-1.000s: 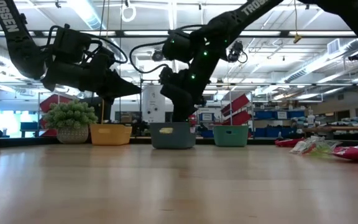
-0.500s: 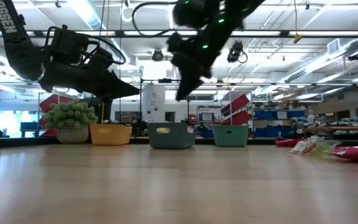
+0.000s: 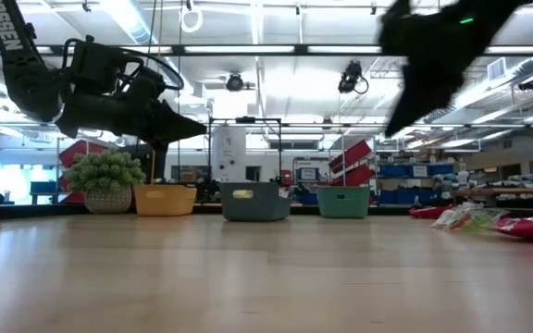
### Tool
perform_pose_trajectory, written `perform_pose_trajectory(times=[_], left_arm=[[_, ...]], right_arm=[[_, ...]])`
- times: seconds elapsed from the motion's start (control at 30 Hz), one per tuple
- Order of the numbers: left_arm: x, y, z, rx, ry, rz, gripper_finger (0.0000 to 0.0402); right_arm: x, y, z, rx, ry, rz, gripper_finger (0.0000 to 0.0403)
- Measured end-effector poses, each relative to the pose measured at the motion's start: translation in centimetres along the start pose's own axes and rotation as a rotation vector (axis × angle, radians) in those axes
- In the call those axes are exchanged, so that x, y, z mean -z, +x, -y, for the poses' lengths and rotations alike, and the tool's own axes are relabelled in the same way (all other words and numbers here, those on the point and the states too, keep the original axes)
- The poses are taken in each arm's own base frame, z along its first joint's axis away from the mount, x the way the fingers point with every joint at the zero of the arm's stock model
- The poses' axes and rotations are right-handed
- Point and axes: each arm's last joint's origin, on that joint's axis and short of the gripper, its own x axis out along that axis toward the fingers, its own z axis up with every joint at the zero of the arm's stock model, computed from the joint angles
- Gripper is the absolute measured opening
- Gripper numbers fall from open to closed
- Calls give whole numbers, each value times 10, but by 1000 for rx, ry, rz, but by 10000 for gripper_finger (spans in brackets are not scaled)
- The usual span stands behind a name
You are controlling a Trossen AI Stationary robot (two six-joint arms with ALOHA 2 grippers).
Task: Sort candy
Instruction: Put the yellow candy pack into the blue bin
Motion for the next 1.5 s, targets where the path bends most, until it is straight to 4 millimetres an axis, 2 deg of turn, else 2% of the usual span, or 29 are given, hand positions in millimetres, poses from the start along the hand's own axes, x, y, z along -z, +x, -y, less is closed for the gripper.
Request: perform_pose_trajectory(times=[0.17,0.33,0.43,0.7,0.8,0.9,1.03,1.17,1.27,1.4,1.5], left_arm=[[0,0,0,0,0,-1,1],[0,0,0,0,-2,-4,1],[2,0,0,-1,-7,-17,1],[3,0,0,-2,-13,-32,1],[3,0,0,-2,-12,-32,1],[3,0,0,-2,-12,-32,1],[3,0,0,-2,-11,-33,1],[5,0,0,-2,-11,-45,1],[5,0,0,-3,-13,-50,1],[6,0,0,-3,-12,-55,1],[5,0,0,-3,-11,-54,1]], right_arm=[[39,-28,-1,62,110,-145,0],[69,-40,-9,92,159,-331,9],[84,-41,-17,111,142,-418,37],[122,-30,-32,284,24,-502,149],[131,-21,-36,336,-19,-520,171],[137,-13,-38,376,-61,-544,177],[141,-2,-38,416,-98,-570,169],[142,5,-37,416,-107,-589,145],[140,8,-34,399,-91,-600,109],[134,5,-34,338,-102,-616,23],[125,-1,-29,322,-83,-607,9]])
